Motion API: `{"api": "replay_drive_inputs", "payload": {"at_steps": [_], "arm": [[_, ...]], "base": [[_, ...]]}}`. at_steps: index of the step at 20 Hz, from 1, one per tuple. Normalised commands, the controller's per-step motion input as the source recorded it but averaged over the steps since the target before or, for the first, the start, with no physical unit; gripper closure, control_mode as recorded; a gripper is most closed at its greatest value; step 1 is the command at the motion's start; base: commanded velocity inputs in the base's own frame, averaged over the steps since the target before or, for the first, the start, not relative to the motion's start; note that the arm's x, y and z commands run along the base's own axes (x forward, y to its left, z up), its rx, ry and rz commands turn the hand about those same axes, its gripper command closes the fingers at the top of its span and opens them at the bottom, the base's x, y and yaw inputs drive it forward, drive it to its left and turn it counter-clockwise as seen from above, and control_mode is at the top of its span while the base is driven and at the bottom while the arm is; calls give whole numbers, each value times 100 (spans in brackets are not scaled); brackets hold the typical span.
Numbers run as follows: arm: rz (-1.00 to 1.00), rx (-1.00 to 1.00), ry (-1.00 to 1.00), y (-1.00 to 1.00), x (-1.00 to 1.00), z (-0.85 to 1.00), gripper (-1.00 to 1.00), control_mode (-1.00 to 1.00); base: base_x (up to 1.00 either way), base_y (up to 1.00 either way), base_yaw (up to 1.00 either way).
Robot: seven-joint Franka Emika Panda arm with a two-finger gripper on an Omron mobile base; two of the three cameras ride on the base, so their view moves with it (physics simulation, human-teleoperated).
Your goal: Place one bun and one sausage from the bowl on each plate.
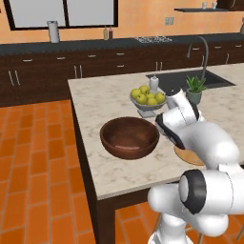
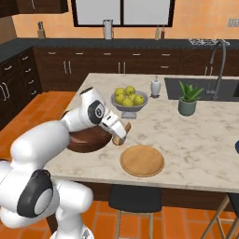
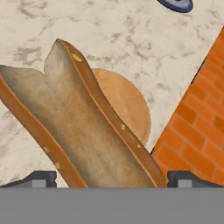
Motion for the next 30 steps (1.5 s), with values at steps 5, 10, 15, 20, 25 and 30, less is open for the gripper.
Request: {"api": "replay_drive_inputs", "payload": {"at_steps": [5, 10, 15, 20, 25, 30], "arm": [[-6, 5, -5, -86, 6, -48, 100, -100], [0, 6, -5, -43, 1, -59, 100, -100], [0, 0, -8, -3, 28, -52, -100, -100], [0, 0, -4, -2, 15, -9, -100, -100], [0, 5, -1, -9, 4, 10, -100, -100], [3, 8, 0, -6, 0, 41, -100, -100]], "base": [[0, 0, 0], [0, 0, 0], [0, 0, 0], [0, 0, 0], [0, 0, 0], [0, 0, 0]]}}
